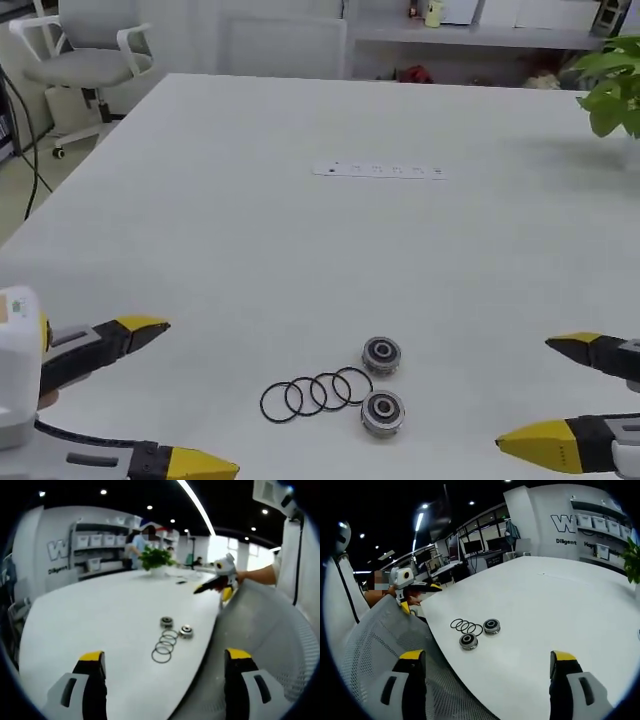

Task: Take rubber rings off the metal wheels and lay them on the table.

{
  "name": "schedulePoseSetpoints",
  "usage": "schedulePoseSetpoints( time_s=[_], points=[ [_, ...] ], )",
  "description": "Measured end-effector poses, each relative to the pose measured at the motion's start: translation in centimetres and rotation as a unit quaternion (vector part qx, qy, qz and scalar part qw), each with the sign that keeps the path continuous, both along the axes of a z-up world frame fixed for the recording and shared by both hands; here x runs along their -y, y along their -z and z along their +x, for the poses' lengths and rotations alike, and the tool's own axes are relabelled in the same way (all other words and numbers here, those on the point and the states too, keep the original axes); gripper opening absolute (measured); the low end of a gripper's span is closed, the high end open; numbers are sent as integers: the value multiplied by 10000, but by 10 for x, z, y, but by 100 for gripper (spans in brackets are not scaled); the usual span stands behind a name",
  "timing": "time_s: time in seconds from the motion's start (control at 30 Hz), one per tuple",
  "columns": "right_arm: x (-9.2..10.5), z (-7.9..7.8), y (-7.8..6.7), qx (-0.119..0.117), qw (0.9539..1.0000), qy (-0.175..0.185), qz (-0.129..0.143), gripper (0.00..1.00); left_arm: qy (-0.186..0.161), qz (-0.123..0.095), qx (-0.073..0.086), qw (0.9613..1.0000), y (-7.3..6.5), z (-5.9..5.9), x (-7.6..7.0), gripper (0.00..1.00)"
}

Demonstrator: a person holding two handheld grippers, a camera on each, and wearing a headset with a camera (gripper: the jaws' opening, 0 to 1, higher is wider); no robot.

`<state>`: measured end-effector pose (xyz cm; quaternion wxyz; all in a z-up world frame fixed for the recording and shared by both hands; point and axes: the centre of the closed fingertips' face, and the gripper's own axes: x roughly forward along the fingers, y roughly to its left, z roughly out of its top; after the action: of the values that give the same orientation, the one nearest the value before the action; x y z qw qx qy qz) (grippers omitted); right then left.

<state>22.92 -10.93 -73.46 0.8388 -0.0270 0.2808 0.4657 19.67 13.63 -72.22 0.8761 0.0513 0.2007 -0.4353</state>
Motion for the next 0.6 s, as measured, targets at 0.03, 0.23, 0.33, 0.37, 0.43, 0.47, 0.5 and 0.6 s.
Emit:
schedulePoseSetpoints(
  time_s=[0.03,0.23,0.33,0.37,0.43,0.47,0.5,0.6],
  points=[
    [1,-1,2,-15,10000,-2,-39,100,-13,-10,-15,10000,1,0,0,100],
    [6,-5,10,-109,9998,0,-148,100,-85,-41,-52,9999,4,1,-1,100],
    [9,-5,12,-156,9998,36,-156,100,-123,-42,-80,9999,6,0,-2,100],
    [10,-5,12,-162,9997,54,-152,100,-145,-62,-90,9998,6,-1,-3,100],
    [10,-5,13,-177,9997,76,-153,100,-184,-99,-105,9997,6,-1,-3,100],
    [10,-6,14,-194,9996,86,-159,100,-203,-110,-106,9997,6,-1,-4,99],
    [9,-7,14,-203,9996,79,-162,100,-214,-115,-104,9997,6,-1,-5,98],
    [7,-11,17,-251,9995,15,-170,100,-282,-125,-98,9995,6,-2,-7,98]
  ],
)
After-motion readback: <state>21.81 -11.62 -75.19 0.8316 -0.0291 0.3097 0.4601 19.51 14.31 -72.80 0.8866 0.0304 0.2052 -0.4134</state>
